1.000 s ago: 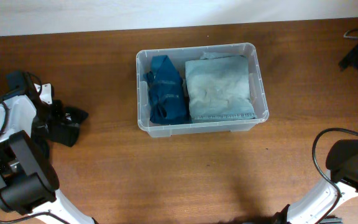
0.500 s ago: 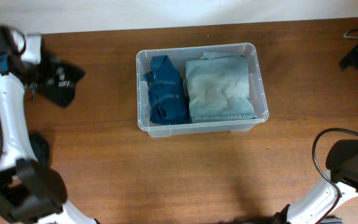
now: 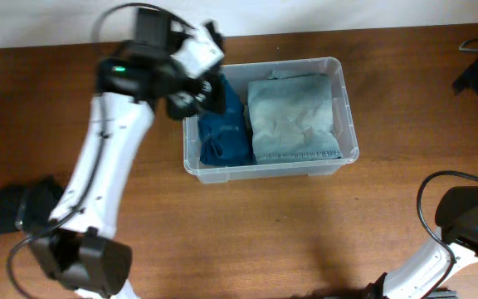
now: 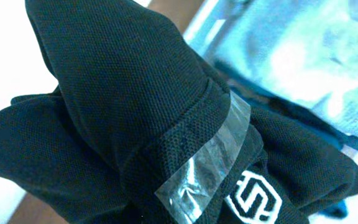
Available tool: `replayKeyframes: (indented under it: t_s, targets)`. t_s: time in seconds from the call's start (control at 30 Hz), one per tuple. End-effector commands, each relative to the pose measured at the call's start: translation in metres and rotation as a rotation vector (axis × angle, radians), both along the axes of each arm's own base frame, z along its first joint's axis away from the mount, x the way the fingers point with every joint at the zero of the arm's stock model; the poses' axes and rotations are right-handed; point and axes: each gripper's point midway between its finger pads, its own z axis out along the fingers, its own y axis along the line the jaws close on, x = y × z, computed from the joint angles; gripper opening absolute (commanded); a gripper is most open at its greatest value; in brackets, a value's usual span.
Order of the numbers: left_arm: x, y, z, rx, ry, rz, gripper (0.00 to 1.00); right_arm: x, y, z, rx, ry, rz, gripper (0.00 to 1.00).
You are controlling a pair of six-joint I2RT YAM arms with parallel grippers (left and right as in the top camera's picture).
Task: Pack container
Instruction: 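Carry the black shirt with the left gripper and place it on the teal shirt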
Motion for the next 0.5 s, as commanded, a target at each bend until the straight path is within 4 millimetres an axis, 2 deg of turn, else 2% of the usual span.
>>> replayKeyframes:
  t_s: [0.0,0.1,0.23,0.47]
  targets:
    - [0.005,-0.016,-0.024,0.111,-0.004,-0.05,0.01,-0.002,0.0,0.002,-0.001,-0.004,-0.012,0.98]
    - [0.004,-0.032,-0.043,0.105,0.04,-0.027,0.01,-0.002,0.0,0.002,-0.001,-0.004,-0.012,0.99]
    - [0.004,-0.036,-0.062,0.077,0.098,0.088,0.01,-0.002,0.0,0.002,0.0,-0.004,-0.012,0.99]
    - [-0.001,-0.036,-0.068,0.052,0.142,0.143,0.01,-0.002,0.0,0.002,-0.001,-0.004,-0.012,0.98]
